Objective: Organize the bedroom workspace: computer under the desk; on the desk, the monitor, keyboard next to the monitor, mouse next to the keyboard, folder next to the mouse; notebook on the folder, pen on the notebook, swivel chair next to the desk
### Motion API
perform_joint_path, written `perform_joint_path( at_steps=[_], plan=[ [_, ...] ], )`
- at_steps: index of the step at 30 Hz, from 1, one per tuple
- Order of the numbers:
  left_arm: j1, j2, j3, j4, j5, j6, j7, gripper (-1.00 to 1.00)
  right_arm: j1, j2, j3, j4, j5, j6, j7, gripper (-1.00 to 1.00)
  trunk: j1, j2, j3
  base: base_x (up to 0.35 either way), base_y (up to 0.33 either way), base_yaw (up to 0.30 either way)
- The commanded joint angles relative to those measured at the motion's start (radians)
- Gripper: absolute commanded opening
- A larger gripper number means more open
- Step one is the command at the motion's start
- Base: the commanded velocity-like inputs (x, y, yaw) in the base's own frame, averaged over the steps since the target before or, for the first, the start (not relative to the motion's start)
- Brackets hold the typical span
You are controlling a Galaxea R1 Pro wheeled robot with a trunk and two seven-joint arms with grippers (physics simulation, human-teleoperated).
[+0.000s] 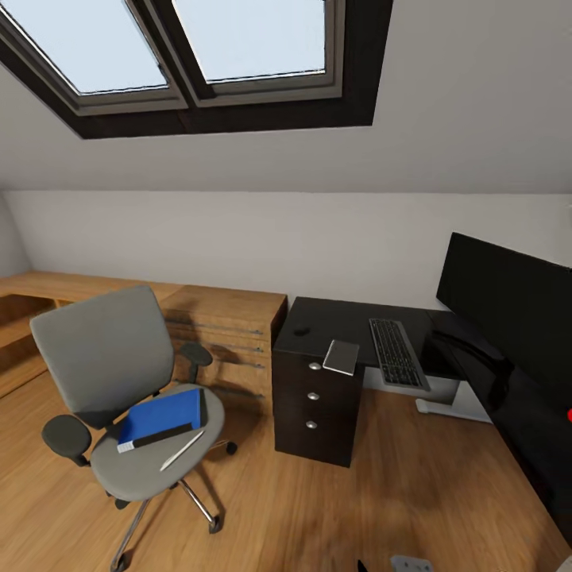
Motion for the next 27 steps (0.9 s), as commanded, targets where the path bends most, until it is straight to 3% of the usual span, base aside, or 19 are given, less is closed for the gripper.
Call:
perform_joint_path(
  at_steps=[1,16,27],
  plan=[
    [-0.001,0.001,-0.006,-0.003,0.01,-0.005,-0.001,1.0,-0.001,0.0,-0.009,0.001,0.008,-0.004,0.002,1.0,-0.004,0.007,0.002,0.0,0.0,-0.155],
    [-0.001,0.008,-0.006,0.002,0.015,-0.015,0.002,1.0,0.0,0.001,-0.008,0.002,0.01,-0.062,0.001,1.0,-0.062,0.112,0.049,0.0,0.0,-0.233],
    [-0.001,0.019,-0.004,0.055,0.017,-0.083,0.002,1.0,0.0,0.003,-0.008,0.004,0.014,-0.073,0.0,1.0,-0.104,0.189,0.084,0.0,0.0,-0.263]
  ],
)
